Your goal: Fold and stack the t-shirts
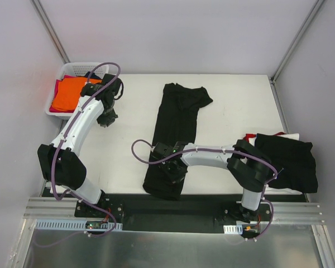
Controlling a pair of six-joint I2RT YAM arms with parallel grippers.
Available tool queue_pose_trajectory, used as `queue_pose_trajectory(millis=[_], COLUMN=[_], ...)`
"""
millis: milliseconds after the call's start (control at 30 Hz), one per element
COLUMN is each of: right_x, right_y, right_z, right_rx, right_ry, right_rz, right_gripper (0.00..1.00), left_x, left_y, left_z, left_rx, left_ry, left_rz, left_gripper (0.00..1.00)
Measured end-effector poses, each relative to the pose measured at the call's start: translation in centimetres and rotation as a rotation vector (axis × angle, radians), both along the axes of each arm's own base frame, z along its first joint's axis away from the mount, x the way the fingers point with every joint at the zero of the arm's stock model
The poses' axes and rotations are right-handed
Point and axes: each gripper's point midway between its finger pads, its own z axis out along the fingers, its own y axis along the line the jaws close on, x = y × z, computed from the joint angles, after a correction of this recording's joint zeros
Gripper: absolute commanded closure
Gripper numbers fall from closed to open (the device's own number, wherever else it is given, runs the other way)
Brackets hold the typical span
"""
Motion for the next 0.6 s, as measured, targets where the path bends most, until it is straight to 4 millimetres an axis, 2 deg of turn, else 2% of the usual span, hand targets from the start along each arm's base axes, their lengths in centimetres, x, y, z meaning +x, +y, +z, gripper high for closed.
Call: queue_pose_trajectory(millis=[600], right_x=[-1.6], right_y=[-3.5], right_z=[-0.1], right_rx=[-0.028], right_ry=[0.004], right_rz=[-0.068], right_gripper=[0.99], left_x=[0.3], left_y=[-0.2], left_z=[0.1], left_rx=[-0.006], left_ry=[-0.004], left_rz=[-0.013], left_gripper=[0.87])
